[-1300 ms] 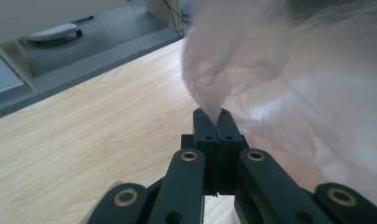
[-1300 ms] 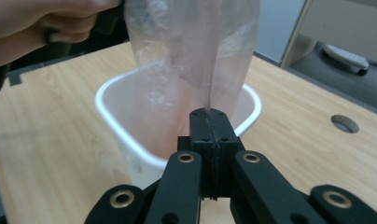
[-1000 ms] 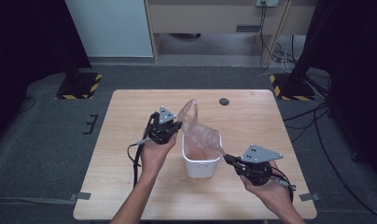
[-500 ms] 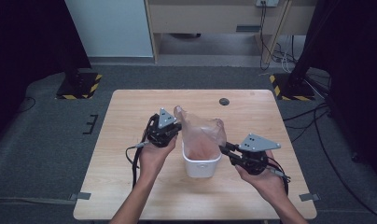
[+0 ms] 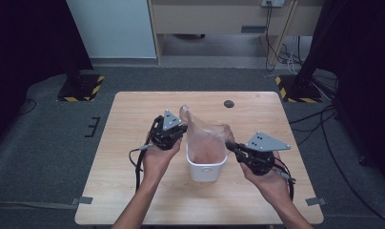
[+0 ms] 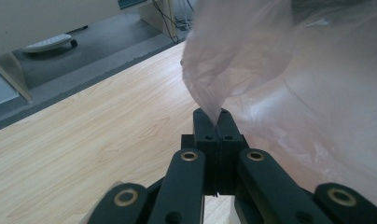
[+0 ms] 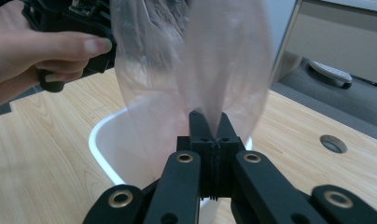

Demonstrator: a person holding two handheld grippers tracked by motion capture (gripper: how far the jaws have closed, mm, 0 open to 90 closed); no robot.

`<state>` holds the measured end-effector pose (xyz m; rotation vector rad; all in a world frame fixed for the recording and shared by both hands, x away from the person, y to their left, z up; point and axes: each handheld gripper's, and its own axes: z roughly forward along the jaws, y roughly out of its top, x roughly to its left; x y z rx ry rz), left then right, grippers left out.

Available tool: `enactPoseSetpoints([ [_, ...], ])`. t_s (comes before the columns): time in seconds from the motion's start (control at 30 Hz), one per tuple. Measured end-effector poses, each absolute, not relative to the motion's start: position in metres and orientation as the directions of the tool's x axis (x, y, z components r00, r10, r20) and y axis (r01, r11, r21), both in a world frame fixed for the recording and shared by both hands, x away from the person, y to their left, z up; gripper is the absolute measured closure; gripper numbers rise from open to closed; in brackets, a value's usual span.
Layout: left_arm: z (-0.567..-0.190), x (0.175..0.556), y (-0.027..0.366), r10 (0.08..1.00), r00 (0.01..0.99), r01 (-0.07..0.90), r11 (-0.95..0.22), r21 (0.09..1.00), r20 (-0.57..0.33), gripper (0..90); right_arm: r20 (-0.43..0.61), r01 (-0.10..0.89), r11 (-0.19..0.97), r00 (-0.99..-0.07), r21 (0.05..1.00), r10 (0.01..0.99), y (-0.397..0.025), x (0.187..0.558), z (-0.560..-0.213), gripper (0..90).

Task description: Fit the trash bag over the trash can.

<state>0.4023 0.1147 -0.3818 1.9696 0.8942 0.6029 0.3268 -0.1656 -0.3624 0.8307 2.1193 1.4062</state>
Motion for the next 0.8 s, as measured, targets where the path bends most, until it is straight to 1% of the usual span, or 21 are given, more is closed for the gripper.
enactPoseSetpoints([
  [0.13, -0.385, 0.406, 0.116, 0.785, 0.617, 0.37, -0.358, 0.858, 0.061, 90.0, -0.05, 0.233, 0.3, -0.708, 0.925, 0.705, -0.176, 0.315, -0.364, 90.0],
  [0.23, -0.389, 0.41, 0.115, 0.785, 0.616, 0.382, -0.366, 0.848, 0.061, 90.0, -0.044, 0.254, 0.319, -0.716, 0.913, 0.697, -0.181, 0.307, -0.37, 90.0],
  [0.37, -0.396, 0.414, 0.112, 0.786, 0.615, 0.397, -0.373, 0.839, 0.058, 90.0, -0.055, 0.289, 0.384, -0.734, 0.877, 0.677, -0.181, 0.298, -0.389, 90.0],
  [0.5, -0.402, 0.418, 0.111, 0.787, 0.615, 0.415, -0.376, 0.829, 0.049, 90.0, -0.034, 0.329, 0.407, -0.741, 0.852, 0.67, -0.181, 0.302, -0.406, 90.0],
  [0.53, -0.405, 0.418, 0.11, 0.792, 0.61, 0.436, -0.373, 0.819, 0.036, 90.0, -0.031, 0.334, 0.41, -0.743, 0.849, 0.669, -0.18, 0.303, -0.408, 90.0],
  [0.57, -0.406, 0.418, 0.11, 0.789, 0.613, 0.438, -0.377, 0.816, 0.036, 90.0, -0.026, 0.342, 0.416, -0.745, 0.842, 0.666, -0.179, 0.304, -0.412, 90.0],
  [0.8, -0.415, 0.416, 0.107, 0.785, 0.619, 0.442, -0.371, 0.817, 0.022, 90.0, -0.029, 0.347, 0.455, -0.769, 0.82, 0.639, -0.169, 0.306, -0.42, 90.0],
])
